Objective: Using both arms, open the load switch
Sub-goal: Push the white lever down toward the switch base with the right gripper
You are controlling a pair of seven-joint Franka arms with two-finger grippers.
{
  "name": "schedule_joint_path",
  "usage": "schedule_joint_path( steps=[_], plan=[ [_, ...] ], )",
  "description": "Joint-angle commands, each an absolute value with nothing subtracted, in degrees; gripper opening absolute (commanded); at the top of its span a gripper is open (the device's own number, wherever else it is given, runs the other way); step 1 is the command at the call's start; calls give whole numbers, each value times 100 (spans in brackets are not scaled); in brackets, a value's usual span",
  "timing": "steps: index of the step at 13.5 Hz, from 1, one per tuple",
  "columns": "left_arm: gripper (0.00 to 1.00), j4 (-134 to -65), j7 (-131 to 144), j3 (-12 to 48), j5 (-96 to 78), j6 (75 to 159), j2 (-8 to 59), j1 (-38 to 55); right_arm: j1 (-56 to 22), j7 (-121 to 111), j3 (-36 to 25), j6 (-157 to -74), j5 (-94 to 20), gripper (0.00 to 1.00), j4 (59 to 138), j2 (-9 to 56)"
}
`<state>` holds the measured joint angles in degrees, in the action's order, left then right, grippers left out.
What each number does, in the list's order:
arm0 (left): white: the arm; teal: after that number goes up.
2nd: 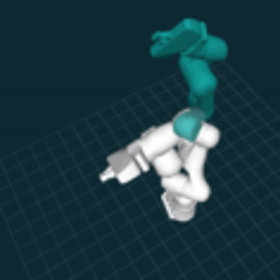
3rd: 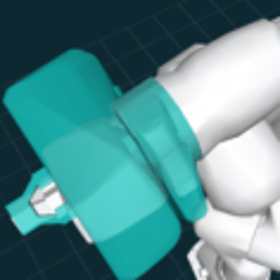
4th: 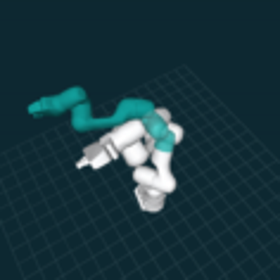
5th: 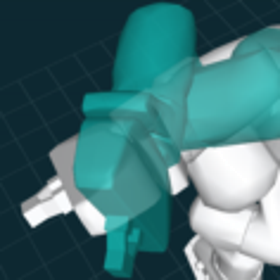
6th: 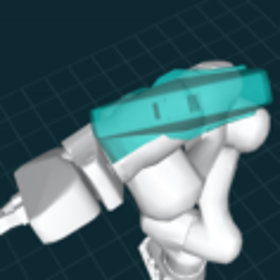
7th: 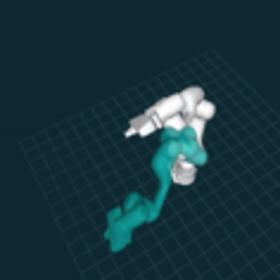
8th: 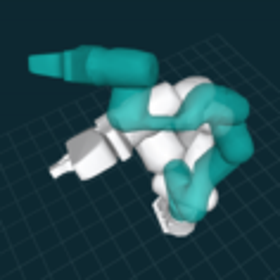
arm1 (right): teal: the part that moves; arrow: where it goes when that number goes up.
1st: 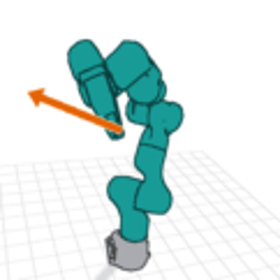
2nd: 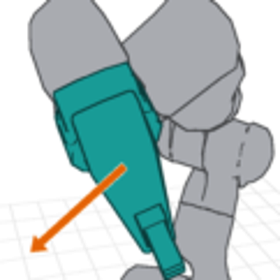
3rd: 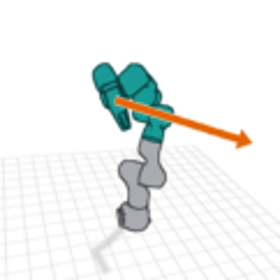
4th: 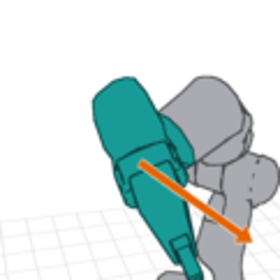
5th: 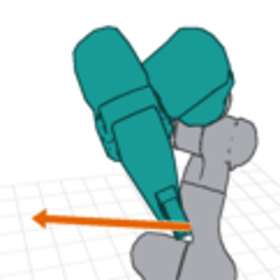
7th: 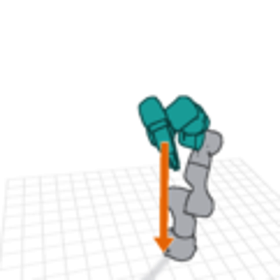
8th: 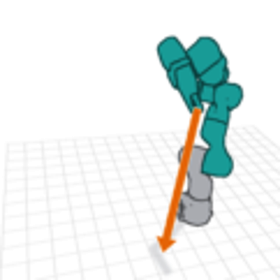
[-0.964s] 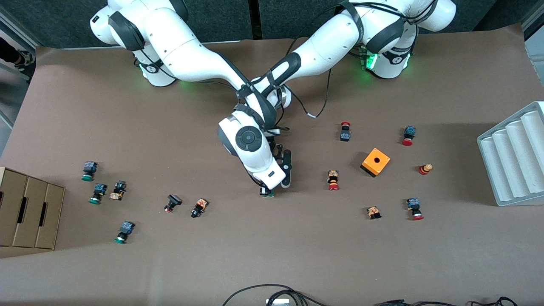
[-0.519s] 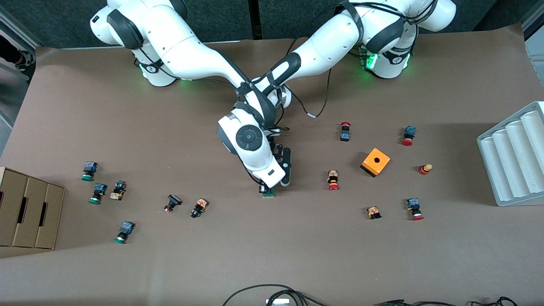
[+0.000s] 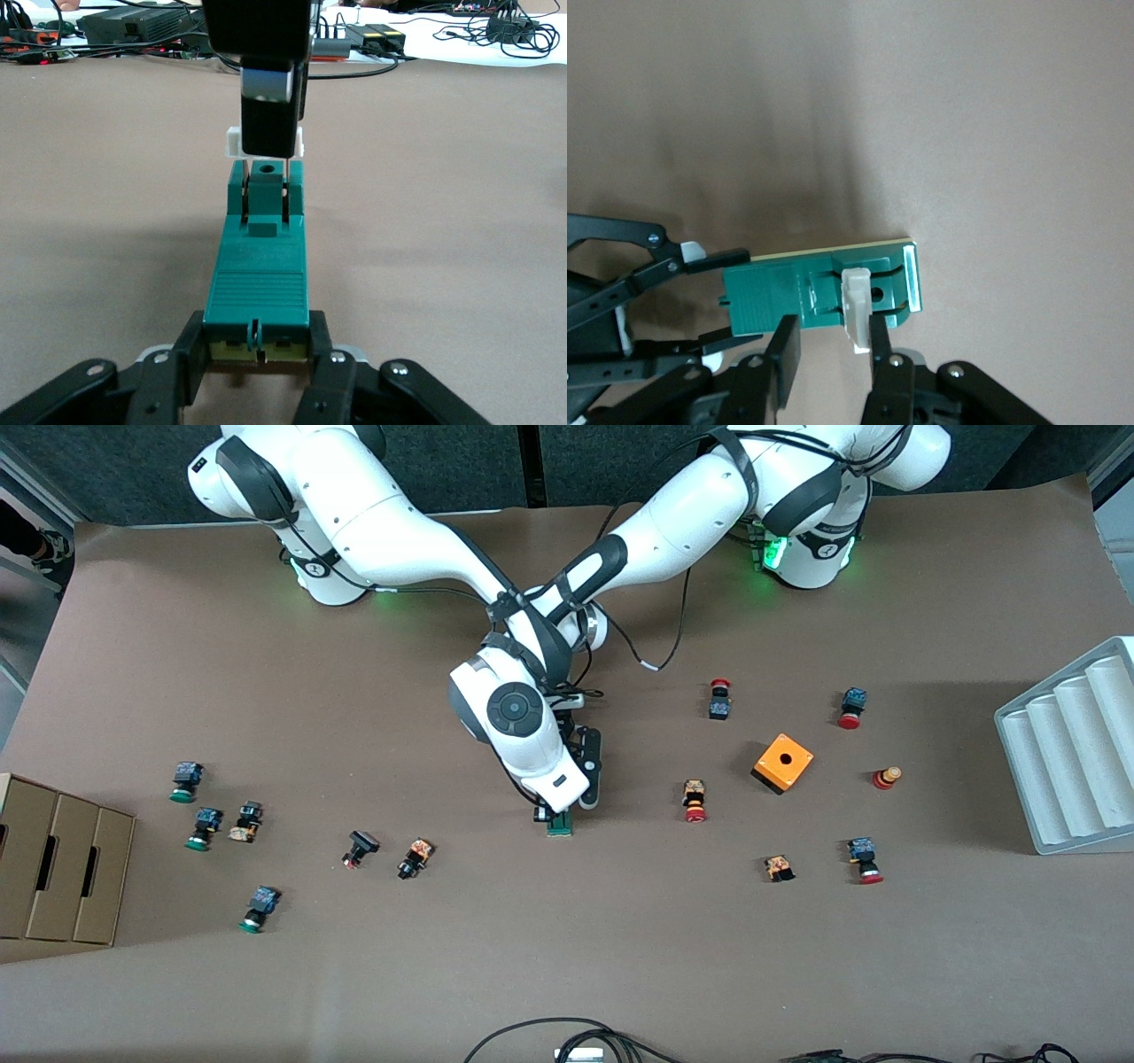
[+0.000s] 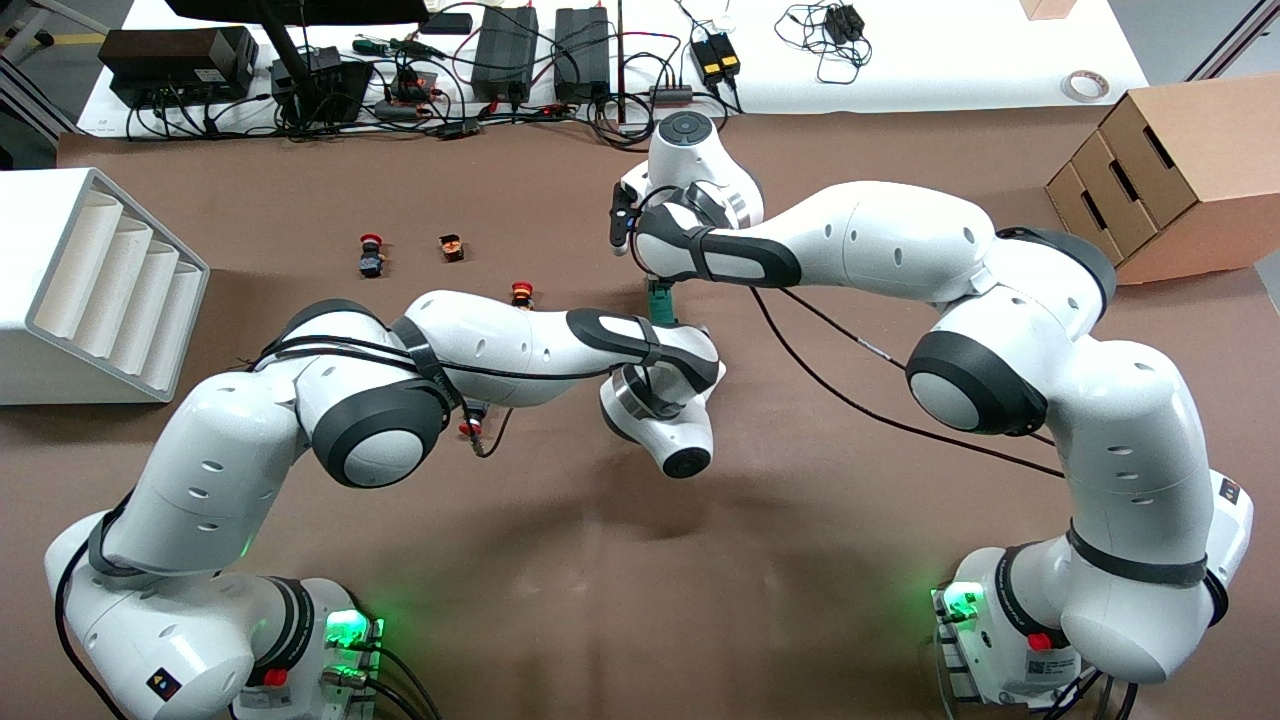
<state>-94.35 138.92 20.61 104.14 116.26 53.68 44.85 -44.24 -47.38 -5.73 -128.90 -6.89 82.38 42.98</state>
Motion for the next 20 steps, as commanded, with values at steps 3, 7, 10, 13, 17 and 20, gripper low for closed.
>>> schedule_joint_path(
  steps=[3,7,10,13,17,20],
  plan=[
    [24,-9598,14071,2004,10441,11654,5273,4491,-4623,-4237,-571,-12806,-686,39,8455,4113],
    [24,-9589,14071,2004,10441,11663,5273,4491,-4649,-4210,-571,-12806,-686,39,8473,4113],
    [25,-9589,14071,2004,10441,11663,5273,4491,-4641,-4175,-571,-12814,-686,39,8525,4113],
    [24,-9589,14071,2004,10441,11663,5273,4482,-4632,-4175,-571,-12823,-686,39,8525,4131],
    [24,-9589,14071,2004,10441,11663,5273,4482,-4632,-4026,-571,-12823,-686,39,8569,4131],
    [24,-9589,14071,2004,10441,11663,5273,4482,-4632,-4008,-571,-12823,-686,39,8613,4113]
  ],
)
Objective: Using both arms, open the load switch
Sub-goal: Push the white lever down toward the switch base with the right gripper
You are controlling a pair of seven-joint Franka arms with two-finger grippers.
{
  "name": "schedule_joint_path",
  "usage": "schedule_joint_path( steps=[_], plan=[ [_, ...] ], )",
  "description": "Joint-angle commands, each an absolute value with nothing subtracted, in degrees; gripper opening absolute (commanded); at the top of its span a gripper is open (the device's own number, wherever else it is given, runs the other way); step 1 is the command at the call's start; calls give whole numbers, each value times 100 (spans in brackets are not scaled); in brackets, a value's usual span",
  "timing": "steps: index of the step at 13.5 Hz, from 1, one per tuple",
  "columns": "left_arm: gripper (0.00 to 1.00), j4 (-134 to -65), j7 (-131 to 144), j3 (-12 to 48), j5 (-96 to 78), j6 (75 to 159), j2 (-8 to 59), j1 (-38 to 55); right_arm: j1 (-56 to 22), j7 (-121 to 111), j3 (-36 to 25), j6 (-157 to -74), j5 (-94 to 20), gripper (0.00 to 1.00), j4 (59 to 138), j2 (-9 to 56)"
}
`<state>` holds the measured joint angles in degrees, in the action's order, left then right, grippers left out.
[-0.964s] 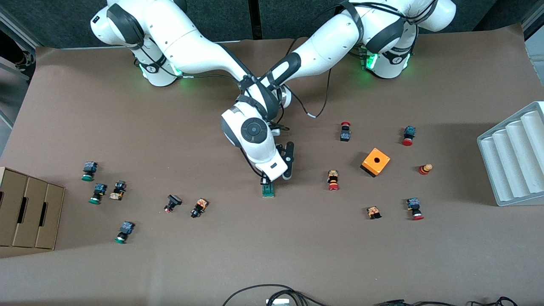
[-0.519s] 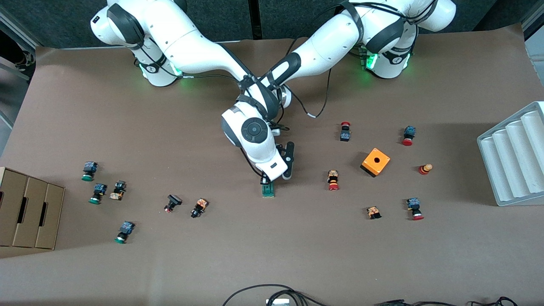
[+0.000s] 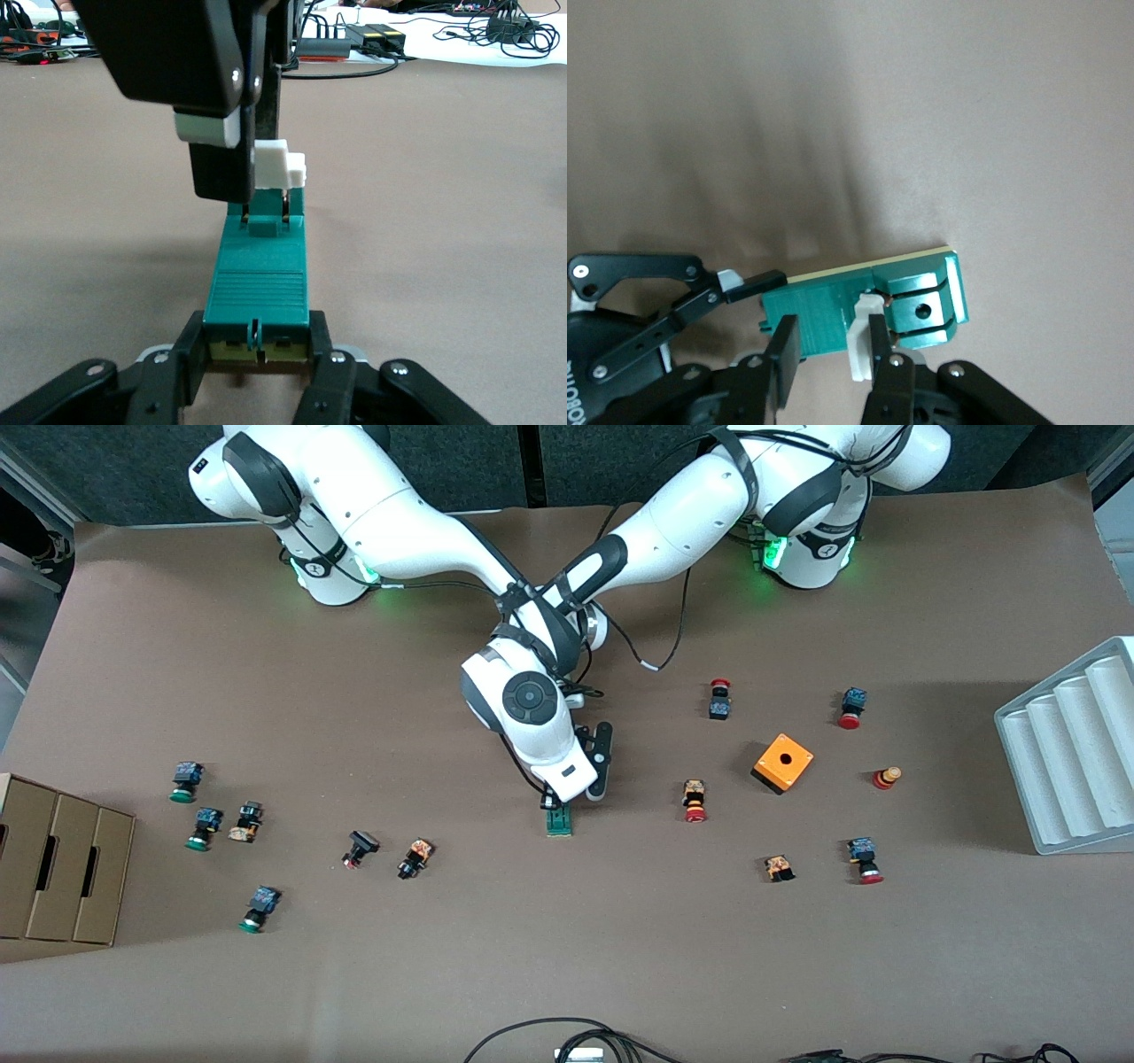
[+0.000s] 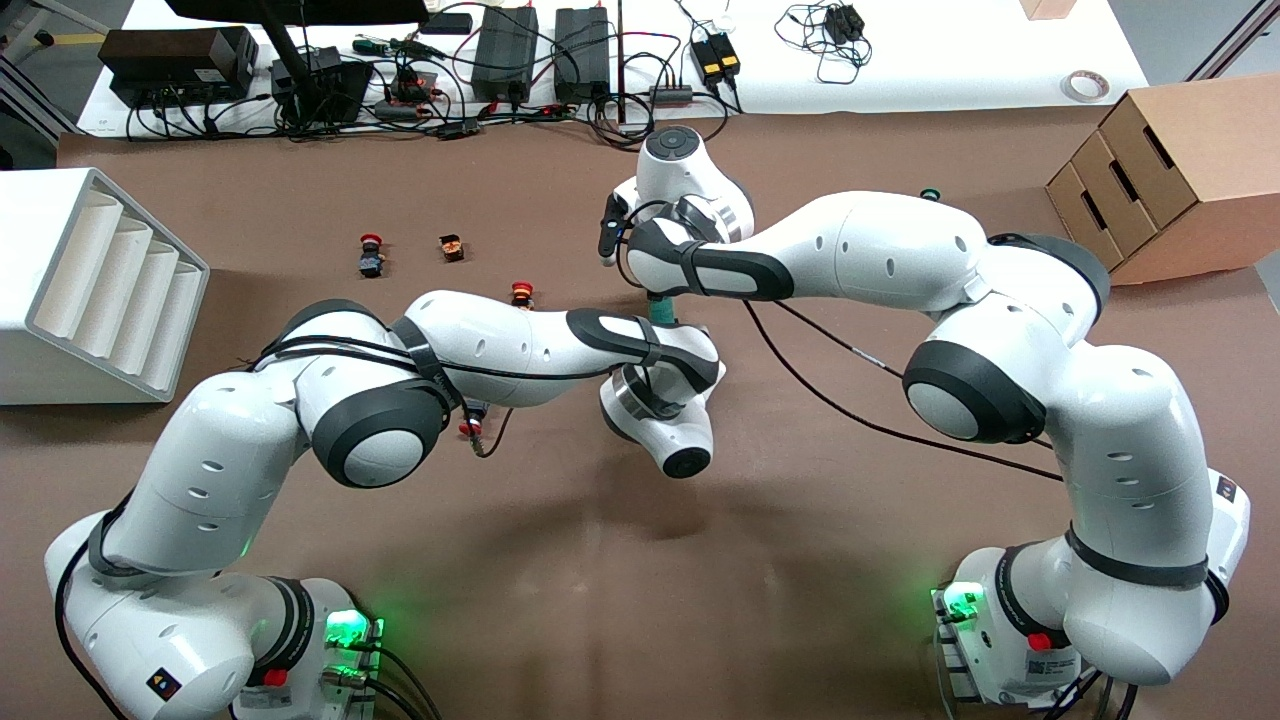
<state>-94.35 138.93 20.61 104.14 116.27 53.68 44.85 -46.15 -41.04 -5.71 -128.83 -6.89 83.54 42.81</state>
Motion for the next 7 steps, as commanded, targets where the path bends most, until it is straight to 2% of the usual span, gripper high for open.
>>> schedule_joint_path(
  steps=[1,7],
  plan=[
    [24,-9589,14071,2004,10441,11663,5273,4482,-4641,-3973,-571,-12823,-686,39,8613,4113],
    [24,-9589,14071,2004,10441,11663,5273,4482,-4632,-3885,-562,-12867,-686,39,8701,4131]
  ],
)
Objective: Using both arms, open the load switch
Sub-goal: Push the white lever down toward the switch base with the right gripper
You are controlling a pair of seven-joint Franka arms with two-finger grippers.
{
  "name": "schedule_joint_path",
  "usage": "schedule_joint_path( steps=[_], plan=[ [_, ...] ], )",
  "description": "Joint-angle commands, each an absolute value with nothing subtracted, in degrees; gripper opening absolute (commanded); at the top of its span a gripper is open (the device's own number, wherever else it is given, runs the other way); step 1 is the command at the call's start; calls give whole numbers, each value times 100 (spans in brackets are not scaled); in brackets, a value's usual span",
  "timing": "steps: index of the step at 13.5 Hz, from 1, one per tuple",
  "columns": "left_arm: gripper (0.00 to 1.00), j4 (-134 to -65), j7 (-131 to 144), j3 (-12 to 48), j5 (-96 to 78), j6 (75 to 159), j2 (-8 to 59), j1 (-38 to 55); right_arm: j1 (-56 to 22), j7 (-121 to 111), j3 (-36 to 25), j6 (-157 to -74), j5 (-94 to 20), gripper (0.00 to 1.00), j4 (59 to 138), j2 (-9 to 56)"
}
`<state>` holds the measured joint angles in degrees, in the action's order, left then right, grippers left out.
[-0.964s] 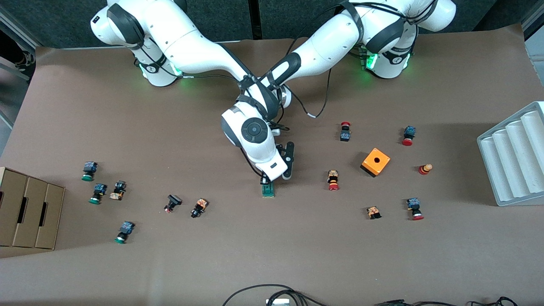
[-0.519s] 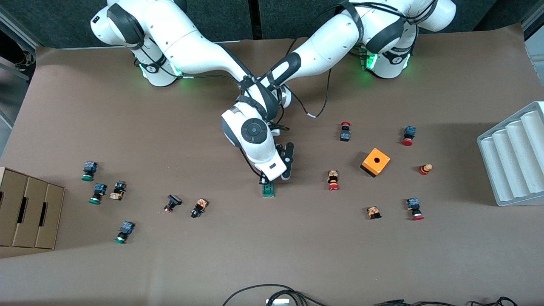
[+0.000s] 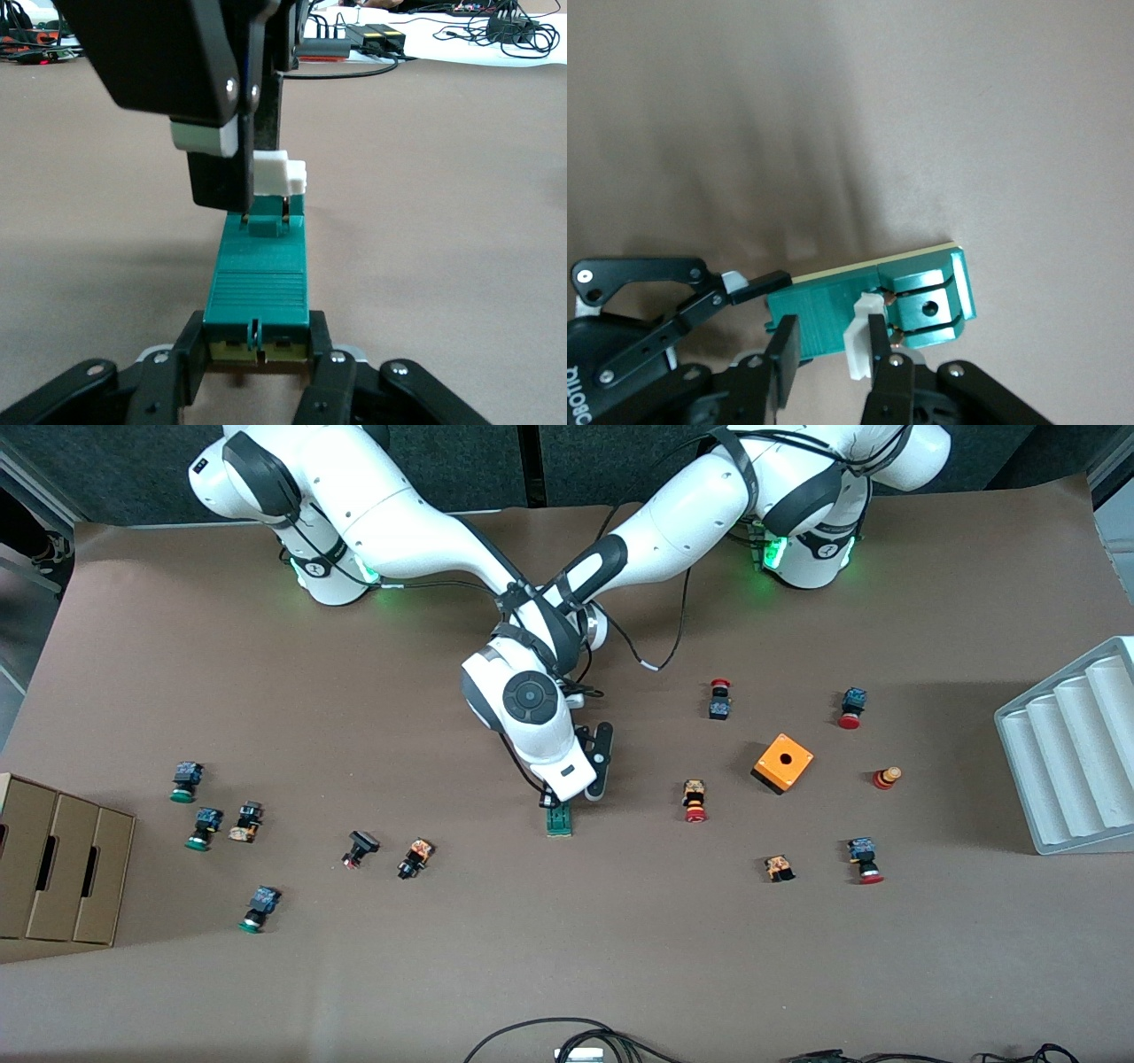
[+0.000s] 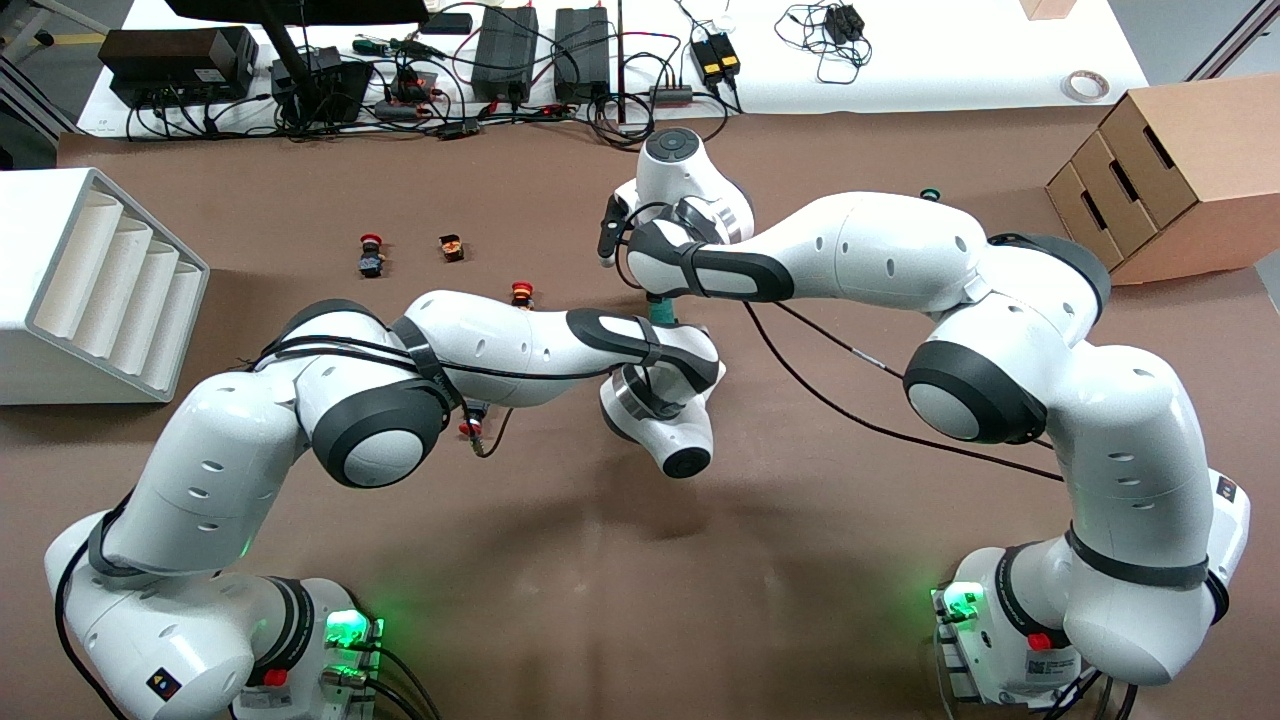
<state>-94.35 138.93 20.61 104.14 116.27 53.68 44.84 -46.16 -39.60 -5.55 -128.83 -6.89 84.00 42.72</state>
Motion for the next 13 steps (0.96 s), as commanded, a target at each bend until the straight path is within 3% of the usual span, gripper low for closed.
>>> schedule_joint_path(
  steps=[1,13],
  plan=[
    [24,-9589,14071,2004,10441,11663,5273,4482,-4632,-3885,-562,-12867,-686,39,8701,4131],
    [25,-9589,14071,2004,10441,11663,5282,4482,-4632,-3876,-562,-13052,-659,39,8754,4227]
  ],
)
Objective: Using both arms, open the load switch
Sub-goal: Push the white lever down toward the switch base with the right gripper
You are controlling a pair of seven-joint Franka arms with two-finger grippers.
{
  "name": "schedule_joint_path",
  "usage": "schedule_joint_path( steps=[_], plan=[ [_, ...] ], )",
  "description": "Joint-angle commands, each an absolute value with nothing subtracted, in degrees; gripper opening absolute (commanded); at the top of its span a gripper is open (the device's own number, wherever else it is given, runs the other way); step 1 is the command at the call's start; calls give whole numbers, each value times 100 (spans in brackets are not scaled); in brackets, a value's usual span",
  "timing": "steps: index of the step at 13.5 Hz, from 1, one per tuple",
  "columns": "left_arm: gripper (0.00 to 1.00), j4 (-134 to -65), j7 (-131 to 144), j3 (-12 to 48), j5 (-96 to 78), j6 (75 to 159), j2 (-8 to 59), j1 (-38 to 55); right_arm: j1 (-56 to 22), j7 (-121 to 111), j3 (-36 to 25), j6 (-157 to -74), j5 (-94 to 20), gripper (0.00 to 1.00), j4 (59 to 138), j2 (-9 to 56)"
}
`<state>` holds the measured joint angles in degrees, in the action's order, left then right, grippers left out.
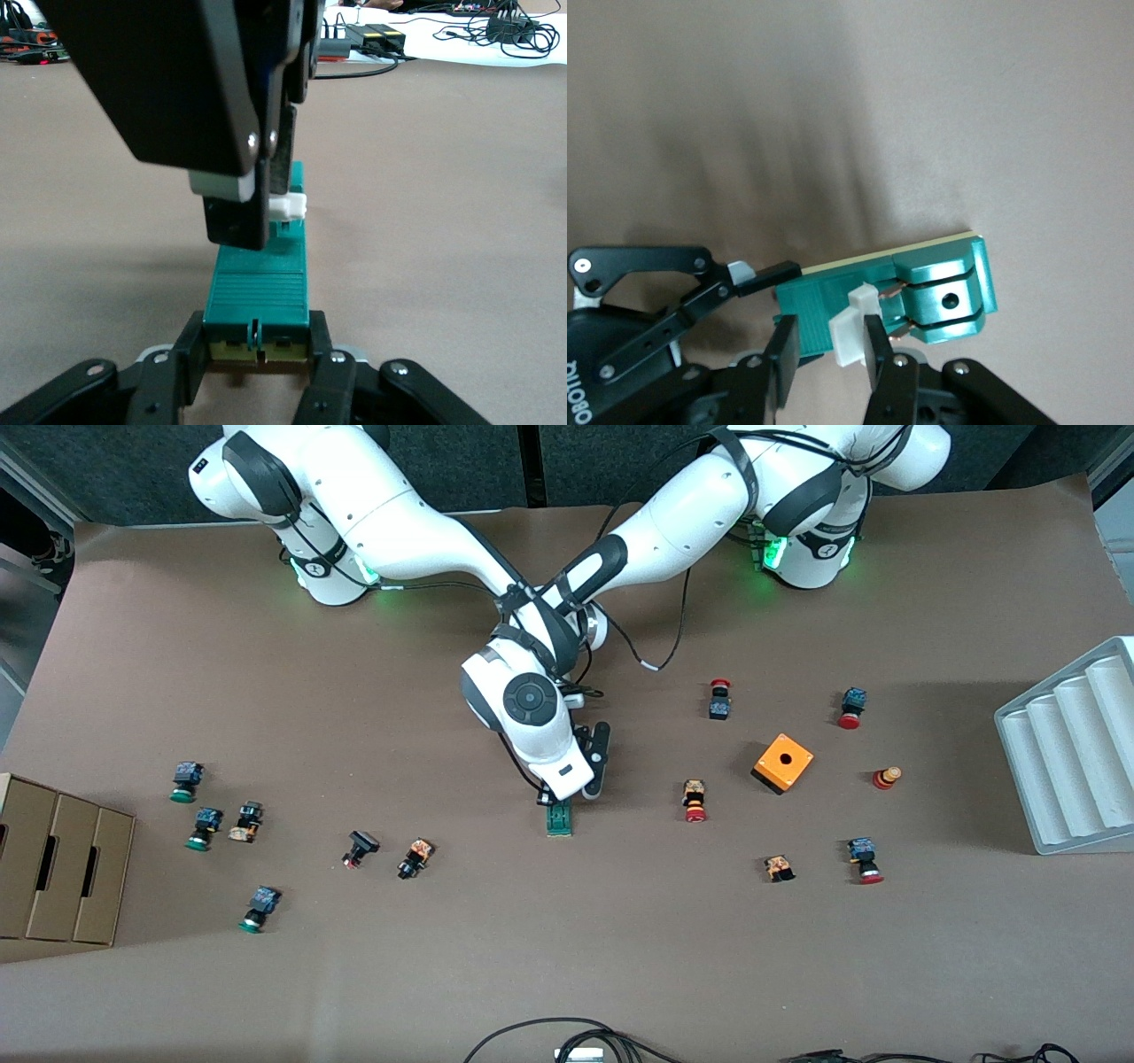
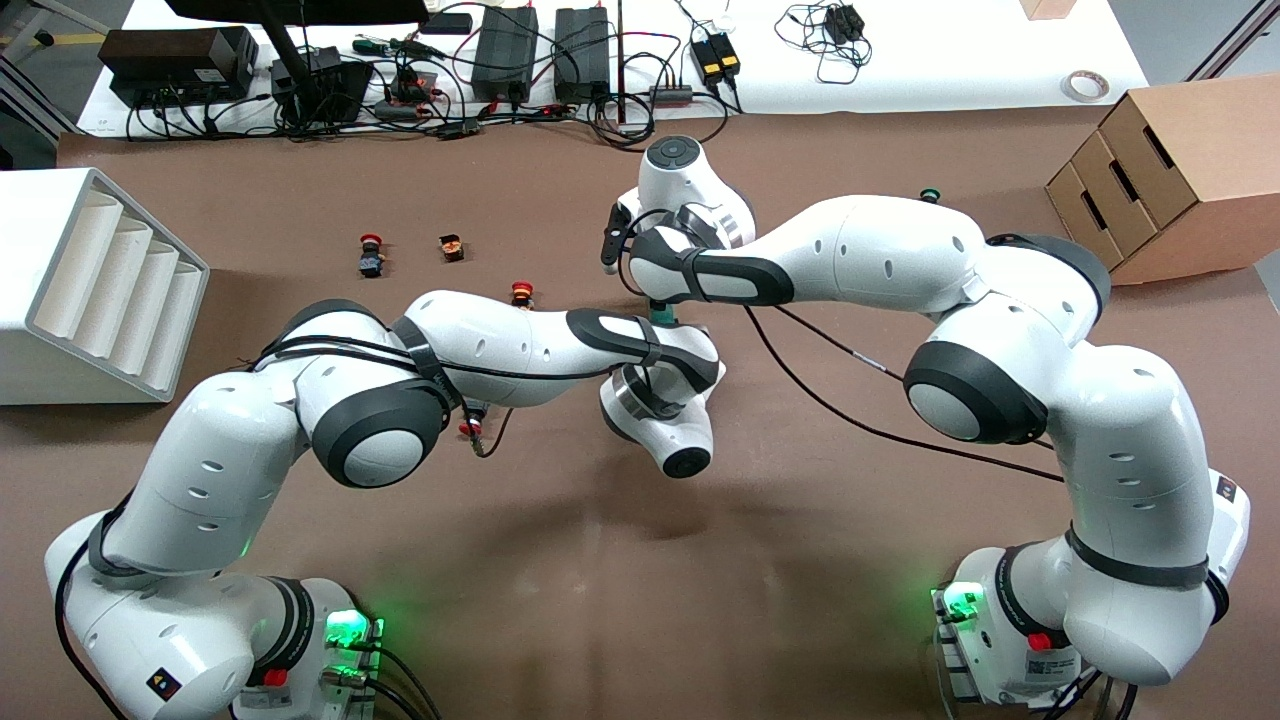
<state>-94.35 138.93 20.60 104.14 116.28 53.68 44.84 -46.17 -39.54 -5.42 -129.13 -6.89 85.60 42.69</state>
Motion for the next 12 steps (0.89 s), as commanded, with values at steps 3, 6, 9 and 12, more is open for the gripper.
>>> schedule_joint_path(
  steps=[3,6,9,12],
  plan=[
    [24,-9589,14071,2004,10441,11663,5282,4482,-4632,-3876,-562,-13113,-659,39,8754,4254],
    [24,-9589,14071,2004,10441,11663,5282,4482,-4632,-3850,-562,-13201,-659,39,8754,4298],
    [24,-9589,14071,2004,10441,11663,5282,4482,-4641,-3832,-562,-13289,-659,39,8754,4359],
    [25,-9598,14071,2004,10441,11663,5282,4482,-4641,-3832,-562,-13298,-659,39,8754,4377]
  ],
)
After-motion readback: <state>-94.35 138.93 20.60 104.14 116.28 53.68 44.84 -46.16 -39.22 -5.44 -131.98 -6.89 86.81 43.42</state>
